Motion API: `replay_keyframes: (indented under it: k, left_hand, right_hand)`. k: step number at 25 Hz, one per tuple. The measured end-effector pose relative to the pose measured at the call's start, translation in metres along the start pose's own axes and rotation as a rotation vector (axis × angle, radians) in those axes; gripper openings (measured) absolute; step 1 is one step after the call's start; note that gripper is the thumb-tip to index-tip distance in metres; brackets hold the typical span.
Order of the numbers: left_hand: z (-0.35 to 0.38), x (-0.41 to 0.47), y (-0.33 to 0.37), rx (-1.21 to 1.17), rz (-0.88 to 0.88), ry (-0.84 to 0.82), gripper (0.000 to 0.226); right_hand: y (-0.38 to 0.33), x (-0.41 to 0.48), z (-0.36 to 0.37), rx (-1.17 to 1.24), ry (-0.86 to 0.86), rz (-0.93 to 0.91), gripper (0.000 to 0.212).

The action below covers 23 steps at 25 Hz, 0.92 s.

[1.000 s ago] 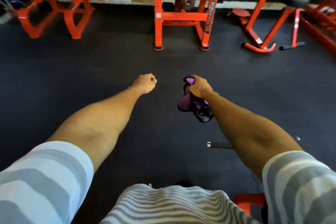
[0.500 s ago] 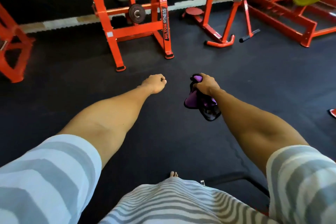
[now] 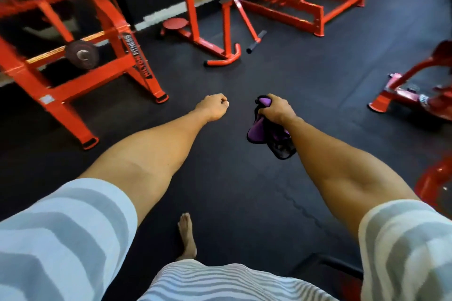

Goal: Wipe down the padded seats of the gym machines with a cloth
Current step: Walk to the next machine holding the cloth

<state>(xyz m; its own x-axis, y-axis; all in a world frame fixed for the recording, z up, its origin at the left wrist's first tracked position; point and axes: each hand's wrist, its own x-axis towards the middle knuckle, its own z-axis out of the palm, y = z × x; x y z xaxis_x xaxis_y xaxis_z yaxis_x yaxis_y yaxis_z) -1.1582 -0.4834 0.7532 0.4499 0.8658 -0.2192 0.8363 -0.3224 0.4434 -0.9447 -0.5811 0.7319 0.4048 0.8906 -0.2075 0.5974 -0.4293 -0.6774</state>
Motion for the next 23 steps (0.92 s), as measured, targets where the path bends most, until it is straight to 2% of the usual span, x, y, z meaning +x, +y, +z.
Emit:
replay_keyframes:
  k: [3,11,17,23]
  left_hand:
    - [0.012,0.069,0.044,0.024,0.136,-0.111,0.037]
    - [-0.013,0.267,0.152,0.121,0.446,-0.170,0.036]
    - [0.019,0.337,0.269,0.102,0.680,-0.276,0.037]
    - [0.071,0.405,0.387,0.119,0.797,-0.319,0.039]
  right_hand:
    - [0.035,0.039,-0.030,0.007,0.088,0.136,0.042]
    - [0.053,0.136,-0.111,0.065,0.378,0.354,0.043]
    - [0.096,0.153,-0.184,0.091,0.580,0.523,0.045]
    - [0.167,0.195,-0.263,0.117,0.682,0.587,0.038]
